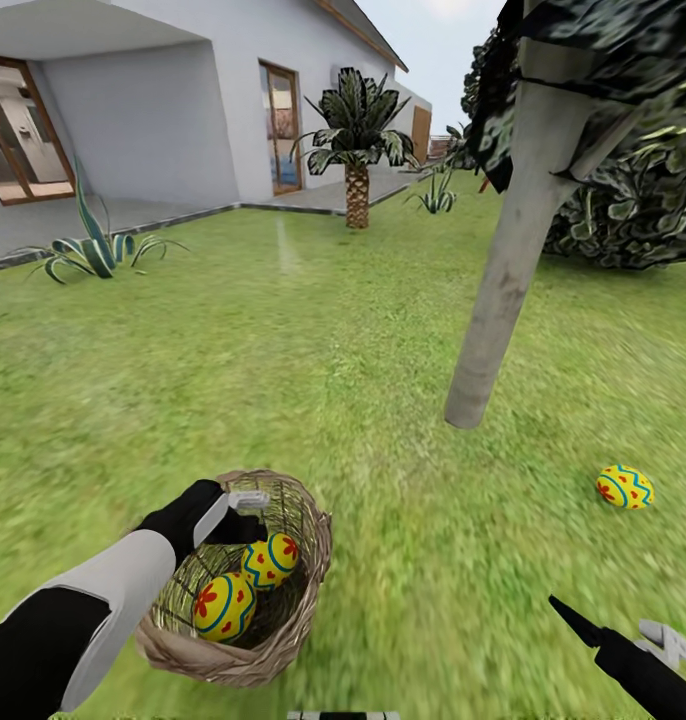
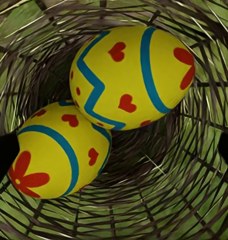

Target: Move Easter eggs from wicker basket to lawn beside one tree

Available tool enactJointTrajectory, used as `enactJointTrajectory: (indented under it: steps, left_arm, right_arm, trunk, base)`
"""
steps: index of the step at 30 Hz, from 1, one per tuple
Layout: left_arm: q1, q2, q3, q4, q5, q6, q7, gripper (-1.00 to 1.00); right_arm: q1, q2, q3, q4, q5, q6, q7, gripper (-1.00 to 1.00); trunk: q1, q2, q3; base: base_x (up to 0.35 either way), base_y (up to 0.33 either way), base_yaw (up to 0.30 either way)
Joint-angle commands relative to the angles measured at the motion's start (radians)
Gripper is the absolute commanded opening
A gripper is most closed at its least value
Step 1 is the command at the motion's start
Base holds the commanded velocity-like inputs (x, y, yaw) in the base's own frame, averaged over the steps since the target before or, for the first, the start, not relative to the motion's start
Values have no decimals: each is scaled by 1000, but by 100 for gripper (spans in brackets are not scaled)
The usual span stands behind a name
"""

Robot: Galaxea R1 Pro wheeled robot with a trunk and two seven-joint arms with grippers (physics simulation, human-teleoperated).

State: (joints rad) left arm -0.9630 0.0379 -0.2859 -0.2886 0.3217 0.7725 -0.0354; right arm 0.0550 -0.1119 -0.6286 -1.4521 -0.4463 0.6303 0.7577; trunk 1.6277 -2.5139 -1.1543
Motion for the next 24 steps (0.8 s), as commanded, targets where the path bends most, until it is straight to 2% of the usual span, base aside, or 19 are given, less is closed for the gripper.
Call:
enactJointTrajectory:
  steps: [1, 10, 20, 24]
  left_arm:
    - [0, 1, -7, -1, 3, 3, -3, 100]
    - [0, 1, -8, -2, 3, -26, -6, 100]
    - [1, 0, -14, -3, -1, -74, -2, 100]
    - [1, 0, -35, -2, -2, -99, -2, 100]
  right_arm:
    - [0, 0, 0, -1, -6, 7, 0, 100]
    - [-1, -1, 0, -1, -8, 7, 0, 100]
    - [0, -2, 0, -1, -9, 8, -1, 100]
    - [-1, -2, 0, -1, -9, 7, -1, 100]
  trunk:
    - [0, -1, -5]
    - [4, -3, -39]
    - [4, -3, -39]
    - [6, -4, -55]
  base:
    - [0, 0, 0]
    - [0, 0, 0]
    - [0, 0, 0]
    - [0, 0, 0]
